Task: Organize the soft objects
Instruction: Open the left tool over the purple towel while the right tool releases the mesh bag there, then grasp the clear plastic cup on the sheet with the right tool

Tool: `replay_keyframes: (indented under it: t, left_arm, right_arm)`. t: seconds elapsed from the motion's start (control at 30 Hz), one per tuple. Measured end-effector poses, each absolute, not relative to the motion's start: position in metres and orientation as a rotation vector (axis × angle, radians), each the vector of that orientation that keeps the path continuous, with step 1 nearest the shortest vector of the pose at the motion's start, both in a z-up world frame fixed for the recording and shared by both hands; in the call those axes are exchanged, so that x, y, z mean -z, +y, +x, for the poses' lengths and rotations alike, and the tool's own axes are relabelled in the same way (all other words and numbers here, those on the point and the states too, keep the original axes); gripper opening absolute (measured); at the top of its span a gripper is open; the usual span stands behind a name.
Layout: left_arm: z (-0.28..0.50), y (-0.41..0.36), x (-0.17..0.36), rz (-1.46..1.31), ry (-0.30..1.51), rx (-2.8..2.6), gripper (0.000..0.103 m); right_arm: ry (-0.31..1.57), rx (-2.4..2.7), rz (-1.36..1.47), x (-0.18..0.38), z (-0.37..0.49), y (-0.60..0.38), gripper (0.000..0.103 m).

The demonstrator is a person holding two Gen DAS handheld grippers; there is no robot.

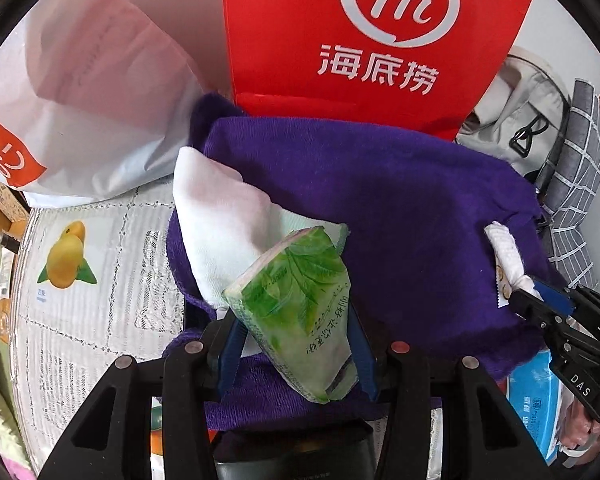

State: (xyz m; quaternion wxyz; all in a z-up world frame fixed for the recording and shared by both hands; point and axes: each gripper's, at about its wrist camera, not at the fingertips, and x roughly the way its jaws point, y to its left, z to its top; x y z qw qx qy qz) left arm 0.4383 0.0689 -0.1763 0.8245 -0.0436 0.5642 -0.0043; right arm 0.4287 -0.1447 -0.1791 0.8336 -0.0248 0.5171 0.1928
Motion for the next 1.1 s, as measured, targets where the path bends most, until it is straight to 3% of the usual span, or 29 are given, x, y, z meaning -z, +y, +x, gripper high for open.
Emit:
replay_keyframes:
  t: [0.13,0.23,0.33,0.47,0.83,1.1]
  left_arm:
    - [0.439,0.069,0.175,-0.108,1.2,0.02,0.046]
    - [0.44,0.071,0.173,-0.145,1.19,0.056,0.05]
    - [0.44,0.073,0.168,-0.161,1.172,0.08,0.063]
    - [0.435,0.072,0.155,-0.144,1.136,0.067,0.067]
    - [0.402,0.073,0.107,-0.154,1.042,0.078,0.067]
    - [0.323,0.069,0.095,-0.171,1.009,0.113,0.067]
  right_arm:
    - [1.104,-0.41,-0.055,0.182,0.429,-0.145,0.025]
    - [1.102,-0.425,-0.061,0.182,0.429,-0.144,0.03]
    - [1.069,-0.43,-0.068,0.176,0.427,-0.143,0.045]
    - [1.013,-0.416,-0.074,0.162,0.421,-0.145,0.057]
    - [0.925,-0.367,-0.04,0.123,0.357,-0.16,0.058]
    - [0.969,-0.343,-0.014,0.135,0.269,-0.172,0.058]
